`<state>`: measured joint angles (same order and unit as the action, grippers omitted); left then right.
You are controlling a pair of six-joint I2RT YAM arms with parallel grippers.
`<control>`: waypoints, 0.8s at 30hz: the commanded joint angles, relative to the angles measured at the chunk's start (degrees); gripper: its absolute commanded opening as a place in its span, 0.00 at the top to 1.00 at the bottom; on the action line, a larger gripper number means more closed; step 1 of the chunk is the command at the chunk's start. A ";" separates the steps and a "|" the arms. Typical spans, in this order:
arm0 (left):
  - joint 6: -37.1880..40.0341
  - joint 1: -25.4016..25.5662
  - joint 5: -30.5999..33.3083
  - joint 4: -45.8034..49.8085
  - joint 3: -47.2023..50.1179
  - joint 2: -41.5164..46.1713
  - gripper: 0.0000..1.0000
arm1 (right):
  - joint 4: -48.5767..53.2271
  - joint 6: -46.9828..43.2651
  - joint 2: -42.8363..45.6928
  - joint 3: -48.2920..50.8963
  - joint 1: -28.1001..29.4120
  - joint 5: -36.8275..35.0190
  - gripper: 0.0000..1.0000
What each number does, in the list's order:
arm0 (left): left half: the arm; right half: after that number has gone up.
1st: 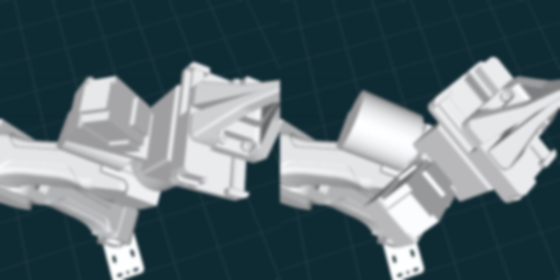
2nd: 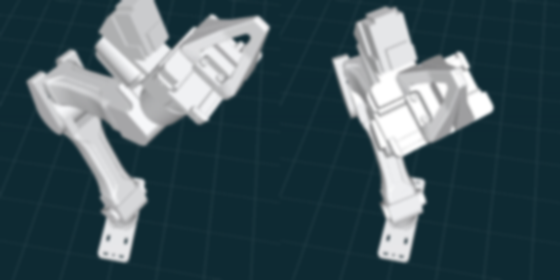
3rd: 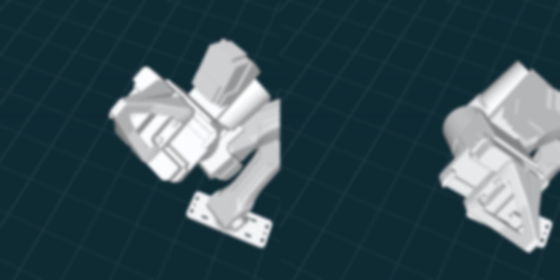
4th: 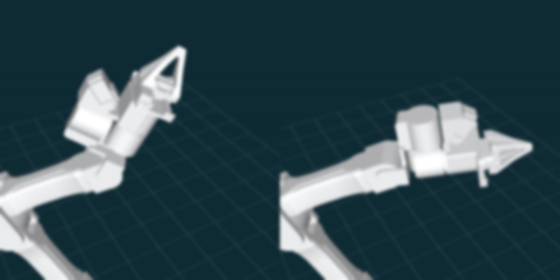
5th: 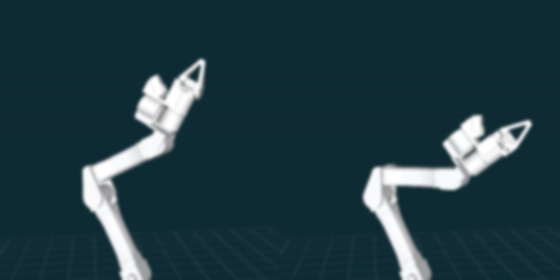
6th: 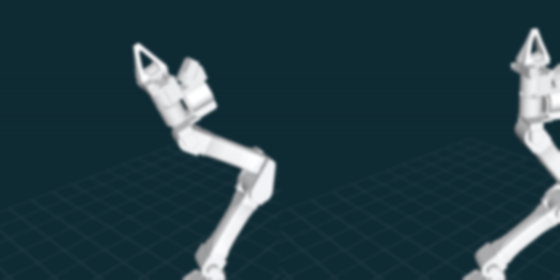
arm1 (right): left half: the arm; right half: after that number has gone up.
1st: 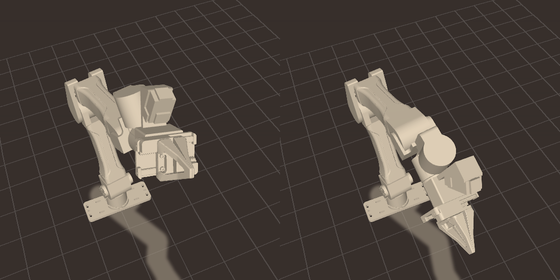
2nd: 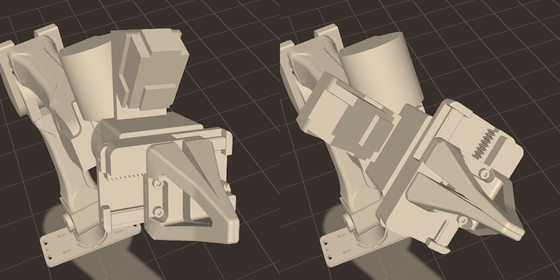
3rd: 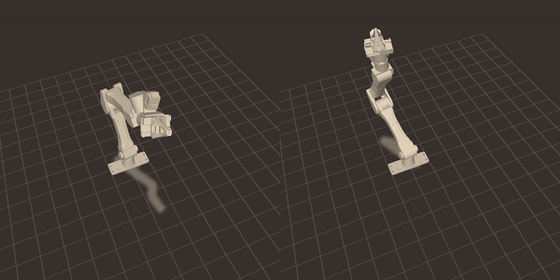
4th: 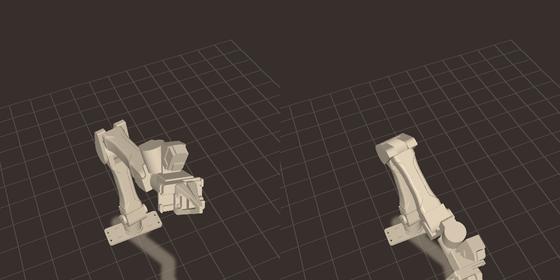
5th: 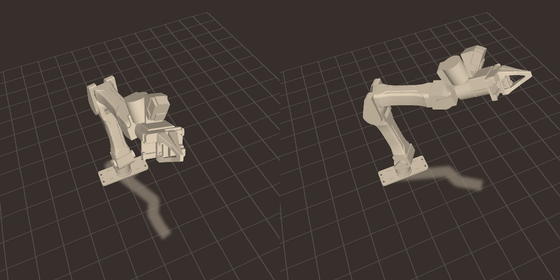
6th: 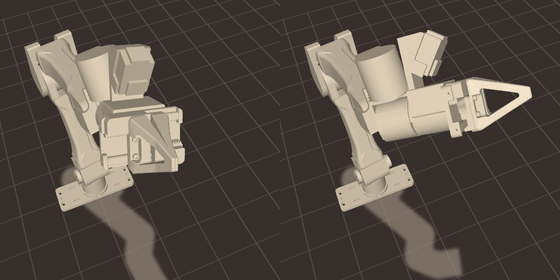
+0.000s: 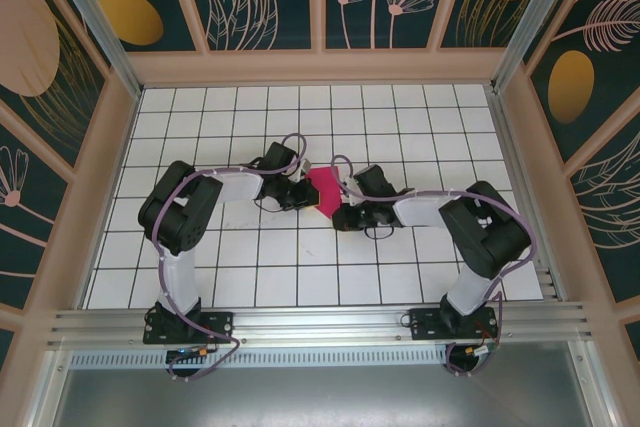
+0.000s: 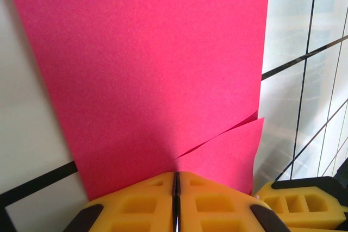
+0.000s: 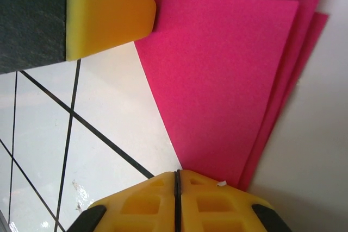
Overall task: Fold a paper plane with a square sheet of paper (fold left side to right side)
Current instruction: Third fold the triangle at the center of the table.
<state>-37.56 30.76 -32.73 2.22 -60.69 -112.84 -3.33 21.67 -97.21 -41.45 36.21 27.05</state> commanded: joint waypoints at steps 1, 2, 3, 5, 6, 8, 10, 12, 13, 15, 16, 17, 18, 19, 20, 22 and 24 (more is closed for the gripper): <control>1.20 0.52 5.25 1.87 0.13 -3.71 0.88 | 7.05 2.32 1.50 4.84 -0.50 0.36 0.90; 1.25 0.44 5.34 1.91 0.13 -3.63 0.88 | 7.16 2.41 2.08 5.44 -0.75 0.84 0.90; 1.13 0.51 5.31 1.91 0.14 -3.46 0.88 | 7.39 2.26 2.90 5.67 -1.00 1.12 0.90; 1.16 0.50 5.37 2.00 0.13 -3.18 0.88 | 8.22 1.97 5.04 5.19 -1.27 1.63 0.90; 1.17 0.44 5.32 2.00 0.13 -3.05 0.88 | 8.91 1.88 6.85 4.20 -1.29 1.93 0.90; 1.07 0.52 5.36 2.00 0.13 -2.92 0.88 | 10.10 1.84 9.54 2.04 -1.29 2.22 0.90; 0.86 0.45 5.22 1.91 0.04 -2.83 0.88 | 11.29 1.88 11.17 -0.39 -1.23 2.47 0.91; 0.80 0.52 5.22 1.82 -0.05 -2.82 0.88 | 11.72 2.32 11.34 -2.67 -1.14 2.65 0.91; 0.82 0.48 5.22 1.74 -0.05 -2.76 0.88 | 11.48 2.47 10.66 -3.67 -0.85 2.66 0.92; 0.82 0.51 5.15 1.65 -0.09 -2.77 0.88 | 10.94 3.05 8.19 -5.47 -0.08 1.64 0.92; 0.82 0.45 5.15 1.65 -0.13 -2.70 0.88 | 11.10 3.31 6.27 -6.59 0.24 0.74 0.94; 0.77 0.48 5.17 1.65 -0.07 -2.67 0.88 | 11.26 3.66 4.36 -7.69 0.48 -0.23 0.95; 0.73 0.50 5.14 1.65 -0.05 -2.65 0.88 | 11.20 4.05 2.82 -8.37 0.57 -0.85 0.96; 0.69 0.48 5.16 1.73 -0.05 -2.57 0.88 | 10.92 4.55 1.20 -8.89 0.66 -1.24 0.97; 0.78 0.53 5.06 1.74 -0.05 -2.44 0.88 | 10.74 4.97 -0.05 -9.25 0.70 -1.66 0.98; 0.91 0.52 5.07 1.82 -0.13 -2.31 0.88 | 11.26 5.60 -1.56 -9.52 0.79 -2.90 0.99; 0.99 0.45 5.19 2.04 -0.29 -2.26 0.88 | 12.18 6.12 -2.06 -9.22 0.68 -4.53 0.99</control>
<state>-37.56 30.83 -32.67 2.35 -60.88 -112.88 6.81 25.89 -98.24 -50.13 36.67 25.52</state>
